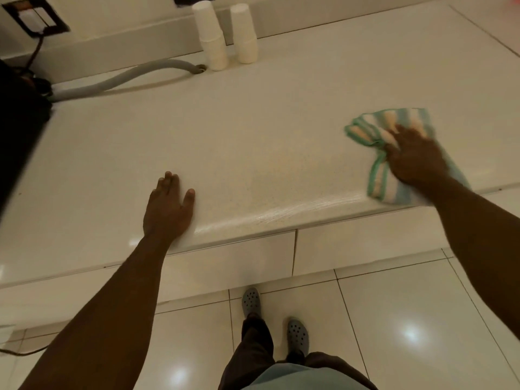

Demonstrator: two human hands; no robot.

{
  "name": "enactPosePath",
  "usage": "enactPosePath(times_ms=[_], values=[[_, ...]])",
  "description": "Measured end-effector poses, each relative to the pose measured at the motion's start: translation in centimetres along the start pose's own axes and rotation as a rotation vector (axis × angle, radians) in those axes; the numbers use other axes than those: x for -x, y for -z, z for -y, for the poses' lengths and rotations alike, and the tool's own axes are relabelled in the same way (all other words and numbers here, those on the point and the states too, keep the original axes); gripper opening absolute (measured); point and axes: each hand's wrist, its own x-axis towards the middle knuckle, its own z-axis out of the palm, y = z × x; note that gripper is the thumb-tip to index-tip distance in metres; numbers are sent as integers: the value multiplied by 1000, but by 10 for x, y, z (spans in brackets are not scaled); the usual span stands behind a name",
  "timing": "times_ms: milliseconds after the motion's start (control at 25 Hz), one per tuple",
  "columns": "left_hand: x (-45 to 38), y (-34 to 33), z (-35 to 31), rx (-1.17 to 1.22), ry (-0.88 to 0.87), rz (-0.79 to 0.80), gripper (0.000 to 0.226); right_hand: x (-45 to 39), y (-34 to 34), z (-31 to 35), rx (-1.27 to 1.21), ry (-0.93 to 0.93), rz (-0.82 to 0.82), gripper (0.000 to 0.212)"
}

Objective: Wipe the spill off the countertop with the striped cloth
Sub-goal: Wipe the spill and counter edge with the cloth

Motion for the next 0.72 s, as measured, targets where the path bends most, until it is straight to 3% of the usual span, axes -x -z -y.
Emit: enactPosePath(times_ms=[120, 200, 520, 720], values=[[0, -2, -3, -37, 1, -18, 68, 15, 1, -16, 21, -292, 9, 66], [0, -4, -3, -50, 0, -25, 69, 22, -7, 13, 21, -348, 13, 72], [-5, -10, 3, -91, -14, -42, 77, 49, -42, 214, 17, 60, 132, 76], [-3, -5, 0, -92, -18, -18, 73, 74, -41, 221, -26, 318, 196, 63]])
